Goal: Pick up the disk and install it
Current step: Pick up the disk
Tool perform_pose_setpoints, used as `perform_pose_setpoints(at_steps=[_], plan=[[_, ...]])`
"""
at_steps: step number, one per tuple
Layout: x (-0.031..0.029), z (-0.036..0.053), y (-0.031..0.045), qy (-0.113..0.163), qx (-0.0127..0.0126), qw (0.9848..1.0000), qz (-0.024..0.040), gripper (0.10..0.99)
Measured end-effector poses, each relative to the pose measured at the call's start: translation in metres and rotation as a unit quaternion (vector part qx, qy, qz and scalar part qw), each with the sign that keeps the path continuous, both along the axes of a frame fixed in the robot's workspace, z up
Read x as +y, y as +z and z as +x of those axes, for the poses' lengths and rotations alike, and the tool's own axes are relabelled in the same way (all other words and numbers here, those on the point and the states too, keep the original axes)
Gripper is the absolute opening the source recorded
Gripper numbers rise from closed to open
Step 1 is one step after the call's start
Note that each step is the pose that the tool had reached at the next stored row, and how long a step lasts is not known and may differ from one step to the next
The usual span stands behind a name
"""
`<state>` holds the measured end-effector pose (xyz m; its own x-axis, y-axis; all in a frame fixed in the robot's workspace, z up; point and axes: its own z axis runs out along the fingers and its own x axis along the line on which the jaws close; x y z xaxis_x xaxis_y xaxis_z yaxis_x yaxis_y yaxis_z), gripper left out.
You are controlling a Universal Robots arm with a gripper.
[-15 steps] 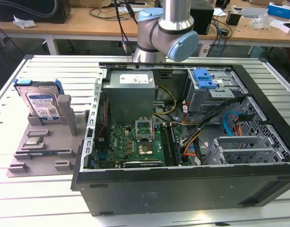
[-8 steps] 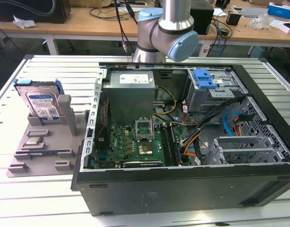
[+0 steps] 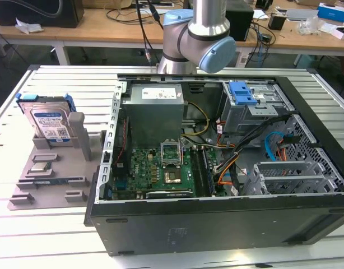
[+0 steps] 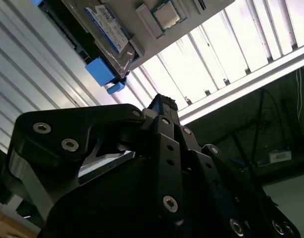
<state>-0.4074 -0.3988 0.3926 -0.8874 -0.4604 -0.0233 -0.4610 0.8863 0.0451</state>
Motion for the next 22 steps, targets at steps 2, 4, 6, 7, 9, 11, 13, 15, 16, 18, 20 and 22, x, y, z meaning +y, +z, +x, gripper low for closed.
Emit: perform_pose_setpoints(at_steps=[2,4,6,7,9,11,13,15,16,18,20,22], plan=[[0.0000,0.0000,0.0000,0.012,0.0000,0.9999,0.0000,0.102],[0.0000,0.0000,0.0000,0.024,0.0000,0.9997,0.0000,0.102],[0.0000,0.0000,0.0000,0.040,0.0000,0.9992,0.0000,0.102],[0.0000,0.0000,0.0000,0.051,0.0000,0.9987,0.0000,0.102],[0.0000,0.0000,0.0000,0.071,0.0000,0.9975,0.0000,0.102],[0.0000,0.0000,0.0000,0.087,0.0000,0.9962,0.0000,0.102],[0.0000,0.0000,0.0000,0.120,0.0000,0.9928,0.0000,0.102],[0.0000,0.0000,0.0000,0.137,0.0000,0.9905,0.0000,0.102],[0.0000,0.0000,0.0000,0.146,0.0000,0.9893,0.0000,0.102],[0.0000,0.0000,0.0000,0.165,0.0000,0.9863,0.0000,0.102],[0.0000,0.0000,0.0000,0.176,0.0000,0.9844,0.0000,0.102],[0.0000,0.0000,0.0000,0.195,0.0000,0.9808,0.0000,0.102]])
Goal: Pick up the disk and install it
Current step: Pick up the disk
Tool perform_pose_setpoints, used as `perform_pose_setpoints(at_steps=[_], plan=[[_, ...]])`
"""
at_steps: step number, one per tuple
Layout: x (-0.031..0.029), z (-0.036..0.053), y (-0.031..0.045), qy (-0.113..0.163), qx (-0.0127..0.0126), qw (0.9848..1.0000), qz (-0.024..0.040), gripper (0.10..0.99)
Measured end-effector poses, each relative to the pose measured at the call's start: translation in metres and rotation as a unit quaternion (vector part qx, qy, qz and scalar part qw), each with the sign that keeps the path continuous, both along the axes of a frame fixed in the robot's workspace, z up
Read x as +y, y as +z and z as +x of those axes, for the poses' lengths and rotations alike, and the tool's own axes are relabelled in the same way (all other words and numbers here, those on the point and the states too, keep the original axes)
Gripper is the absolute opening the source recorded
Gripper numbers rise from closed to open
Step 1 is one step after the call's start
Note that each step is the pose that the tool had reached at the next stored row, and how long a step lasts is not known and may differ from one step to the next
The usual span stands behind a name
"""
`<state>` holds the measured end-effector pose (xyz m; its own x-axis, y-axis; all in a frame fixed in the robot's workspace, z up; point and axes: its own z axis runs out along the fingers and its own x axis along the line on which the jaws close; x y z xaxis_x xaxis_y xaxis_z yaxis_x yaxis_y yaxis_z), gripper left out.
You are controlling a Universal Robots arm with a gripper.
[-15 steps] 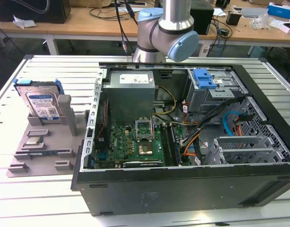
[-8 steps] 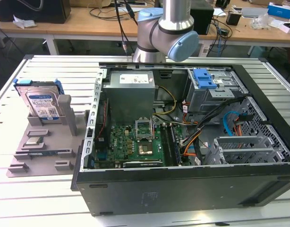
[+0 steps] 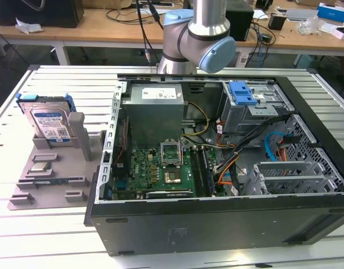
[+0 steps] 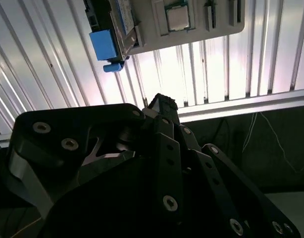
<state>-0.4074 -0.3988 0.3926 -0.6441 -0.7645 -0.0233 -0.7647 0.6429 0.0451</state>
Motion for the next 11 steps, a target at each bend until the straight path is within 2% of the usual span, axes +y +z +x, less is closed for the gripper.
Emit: perform_pose_setpoints(at_steps=[6,11], plan=[[0.0000,0.0000,0.0000,0.042,0.0000,0.9991,0.0000,0.102],[0.0000,0.0000,0.0000,0.086,0.0000,0.9963,0.0000,0.102]])
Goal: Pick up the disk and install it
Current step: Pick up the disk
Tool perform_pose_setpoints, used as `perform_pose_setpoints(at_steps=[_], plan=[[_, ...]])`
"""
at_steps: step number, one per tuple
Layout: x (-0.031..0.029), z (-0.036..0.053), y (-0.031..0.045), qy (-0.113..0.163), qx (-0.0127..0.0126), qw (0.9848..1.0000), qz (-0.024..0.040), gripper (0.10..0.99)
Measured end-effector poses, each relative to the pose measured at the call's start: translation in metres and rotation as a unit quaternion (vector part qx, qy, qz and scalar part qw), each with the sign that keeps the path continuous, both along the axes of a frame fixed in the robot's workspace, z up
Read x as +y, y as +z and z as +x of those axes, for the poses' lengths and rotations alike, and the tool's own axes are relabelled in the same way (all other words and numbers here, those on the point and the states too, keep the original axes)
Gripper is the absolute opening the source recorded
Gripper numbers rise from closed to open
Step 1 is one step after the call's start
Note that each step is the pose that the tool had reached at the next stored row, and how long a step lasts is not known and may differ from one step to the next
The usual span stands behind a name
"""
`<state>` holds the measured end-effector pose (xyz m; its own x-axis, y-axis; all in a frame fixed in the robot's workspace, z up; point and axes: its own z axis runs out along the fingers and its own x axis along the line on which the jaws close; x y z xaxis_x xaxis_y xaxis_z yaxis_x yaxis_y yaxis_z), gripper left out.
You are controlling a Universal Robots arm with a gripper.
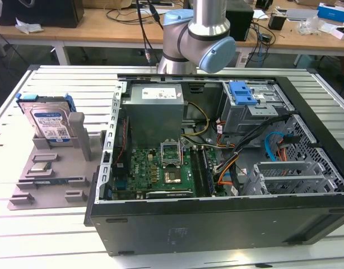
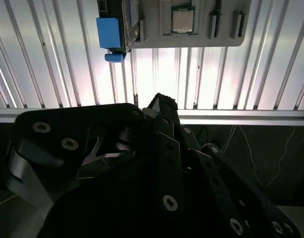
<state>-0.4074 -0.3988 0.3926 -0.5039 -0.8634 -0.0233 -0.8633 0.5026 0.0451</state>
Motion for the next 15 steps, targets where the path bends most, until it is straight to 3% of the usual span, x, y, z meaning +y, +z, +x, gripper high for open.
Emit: perform_pose_setpoints(at_steps=[8,15], plan=[[0.0000,0.0000,0.0000,0.047,0.0000,0.9989,0.0000,0.102],[0.0000,0.0000,0.0000,0.086,0.0000,0.9963,0.0000,0.102]])
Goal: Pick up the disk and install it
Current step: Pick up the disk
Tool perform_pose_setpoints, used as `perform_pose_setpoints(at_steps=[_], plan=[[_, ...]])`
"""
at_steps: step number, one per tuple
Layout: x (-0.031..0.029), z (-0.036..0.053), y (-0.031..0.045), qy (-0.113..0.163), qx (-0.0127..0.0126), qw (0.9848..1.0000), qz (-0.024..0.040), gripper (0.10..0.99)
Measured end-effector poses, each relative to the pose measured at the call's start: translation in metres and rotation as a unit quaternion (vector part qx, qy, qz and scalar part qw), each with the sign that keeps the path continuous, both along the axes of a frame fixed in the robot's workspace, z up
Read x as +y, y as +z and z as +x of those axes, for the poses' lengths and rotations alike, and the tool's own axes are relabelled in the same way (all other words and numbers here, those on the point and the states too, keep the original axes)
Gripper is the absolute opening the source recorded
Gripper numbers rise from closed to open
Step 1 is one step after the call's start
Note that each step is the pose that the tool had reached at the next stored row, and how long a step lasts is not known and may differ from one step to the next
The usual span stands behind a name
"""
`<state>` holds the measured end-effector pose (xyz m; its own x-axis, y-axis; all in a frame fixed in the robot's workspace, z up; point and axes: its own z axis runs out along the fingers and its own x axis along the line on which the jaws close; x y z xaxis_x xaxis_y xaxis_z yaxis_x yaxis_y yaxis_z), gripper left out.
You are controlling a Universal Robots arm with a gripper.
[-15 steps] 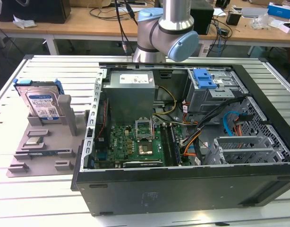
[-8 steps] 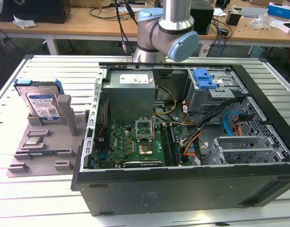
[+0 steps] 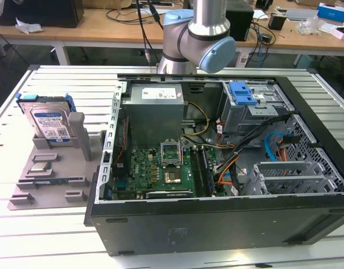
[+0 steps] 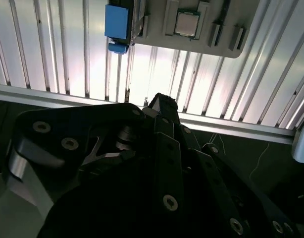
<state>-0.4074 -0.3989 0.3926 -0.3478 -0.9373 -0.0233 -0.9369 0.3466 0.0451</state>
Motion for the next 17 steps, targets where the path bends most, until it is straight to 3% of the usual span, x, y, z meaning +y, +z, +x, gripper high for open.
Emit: perform_pose_setpoints(at_steps=[6,9,17], plan=[[0.0000,0.0000,0.0000,0.037,0.0000,0.9993,0.0000,0.102],[0.0000,0.0000,0.0000,0.060,0.0000,0.9982,0.0000,0.102],[0.0000,0.0000,0.0000,0.116,0.0000,0.9933,0.0000,0.102]])
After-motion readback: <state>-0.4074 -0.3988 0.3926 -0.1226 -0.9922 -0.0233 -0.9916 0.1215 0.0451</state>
